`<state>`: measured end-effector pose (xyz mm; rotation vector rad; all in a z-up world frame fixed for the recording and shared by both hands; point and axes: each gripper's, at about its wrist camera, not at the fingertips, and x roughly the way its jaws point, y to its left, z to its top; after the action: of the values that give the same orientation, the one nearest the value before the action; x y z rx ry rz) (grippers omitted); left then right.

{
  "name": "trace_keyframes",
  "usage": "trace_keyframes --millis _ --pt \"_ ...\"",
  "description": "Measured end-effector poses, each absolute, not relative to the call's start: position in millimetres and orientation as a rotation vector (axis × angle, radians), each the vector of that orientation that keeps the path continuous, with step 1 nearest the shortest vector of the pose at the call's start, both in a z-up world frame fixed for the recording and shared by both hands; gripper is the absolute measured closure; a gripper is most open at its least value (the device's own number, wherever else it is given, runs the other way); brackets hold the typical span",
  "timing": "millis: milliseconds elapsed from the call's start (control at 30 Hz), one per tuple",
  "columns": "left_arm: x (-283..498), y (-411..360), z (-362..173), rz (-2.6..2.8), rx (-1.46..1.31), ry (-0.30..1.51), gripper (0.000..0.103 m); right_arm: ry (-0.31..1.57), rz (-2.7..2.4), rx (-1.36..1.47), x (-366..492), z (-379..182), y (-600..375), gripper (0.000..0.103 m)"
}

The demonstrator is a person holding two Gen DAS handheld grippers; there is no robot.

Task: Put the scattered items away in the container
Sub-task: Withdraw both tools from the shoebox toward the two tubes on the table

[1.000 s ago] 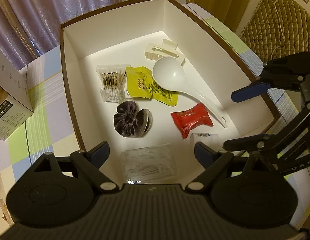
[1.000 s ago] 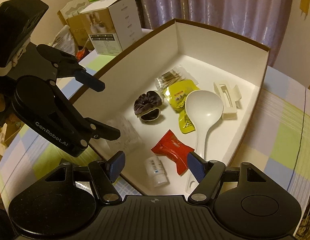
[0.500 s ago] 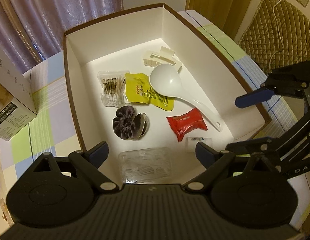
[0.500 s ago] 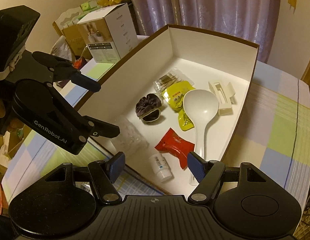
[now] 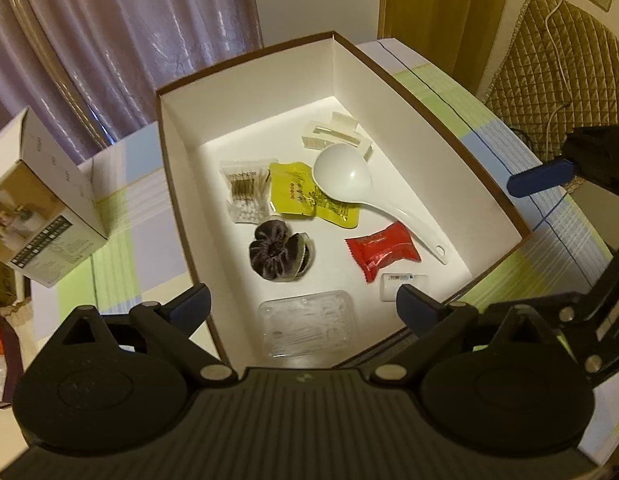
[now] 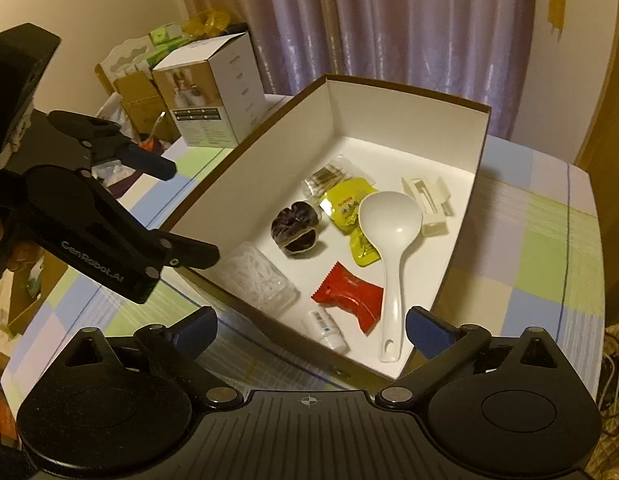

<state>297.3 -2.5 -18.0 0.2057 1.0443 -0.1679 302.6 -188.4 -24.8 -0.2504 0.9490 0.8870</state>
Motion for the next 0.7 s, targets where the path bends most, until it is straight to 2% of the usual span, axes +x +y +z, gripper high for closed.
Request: trace_keyframes --millis 700 --pt "248 -1 10 -0.146 0.224 0.974 0.003 0.869 0.811 -0.223 254 1 -192 0.000"
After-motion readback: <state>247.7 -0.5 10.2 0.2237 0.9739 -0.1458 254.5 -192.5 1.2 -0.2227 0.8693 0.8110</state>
